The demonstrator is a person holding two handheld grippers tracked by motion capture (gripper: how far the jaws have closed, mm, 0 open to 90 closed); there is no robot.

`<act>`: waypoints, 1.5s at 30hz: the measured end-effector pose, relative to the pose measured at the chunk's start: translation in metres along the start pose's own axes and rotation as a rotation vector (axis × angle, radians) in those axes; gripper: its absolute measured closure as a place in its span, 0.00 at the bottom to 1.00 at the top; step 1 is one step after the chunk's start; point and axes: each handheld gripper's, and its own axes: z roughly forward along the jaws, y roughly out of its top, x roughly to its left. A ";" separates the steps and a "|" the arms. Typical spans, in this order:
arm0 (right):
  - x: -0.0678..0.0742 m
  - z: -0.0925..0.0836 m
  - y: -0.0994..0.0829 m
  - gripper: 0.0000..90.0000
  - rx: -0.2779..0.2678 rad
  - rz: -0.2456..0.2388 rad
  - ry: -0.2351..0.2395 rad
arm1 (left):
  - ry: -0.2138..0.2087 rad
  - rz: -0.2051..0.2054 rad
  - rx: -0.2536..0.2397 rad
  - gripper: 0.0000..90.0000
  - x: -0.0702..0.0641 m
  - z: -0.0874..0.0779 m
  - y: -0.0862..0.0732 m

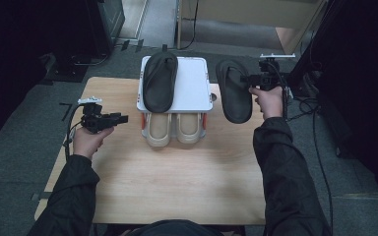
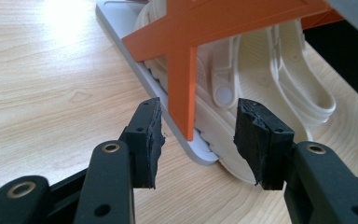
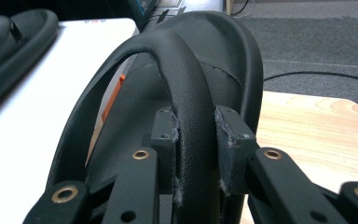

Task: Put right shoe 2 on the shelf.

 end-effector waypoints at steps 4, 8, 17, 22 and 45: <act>0.009 -0.001 0.010 0.79 -0.006 -0.010 -0.004 | -0.002 0.002 0.001 0.57 0.000 0.000 0.000; 0.019 -0.001 0.021 0.79 -0.006 -0.034 -0.006 | 0.000 0.004 0.003 0.57 0.000 0.000 0.000; 0.043 0.009 0.034 0.79 0.002 -0.056 0.009 | -0.001 0.011 0.007 0.57 0.000 0.000 0.000; 0.057 0.020 0.034 0.79 0.008 -0.064 0.031 | -0.001 0.012 0.008 0.57 0.000 0.001 0.000; 0.105 0.068 0.024 0.79 0.056 -0.079 0.073 | -0.006 0.013 0.002 0.57 0.002 0.001 0.001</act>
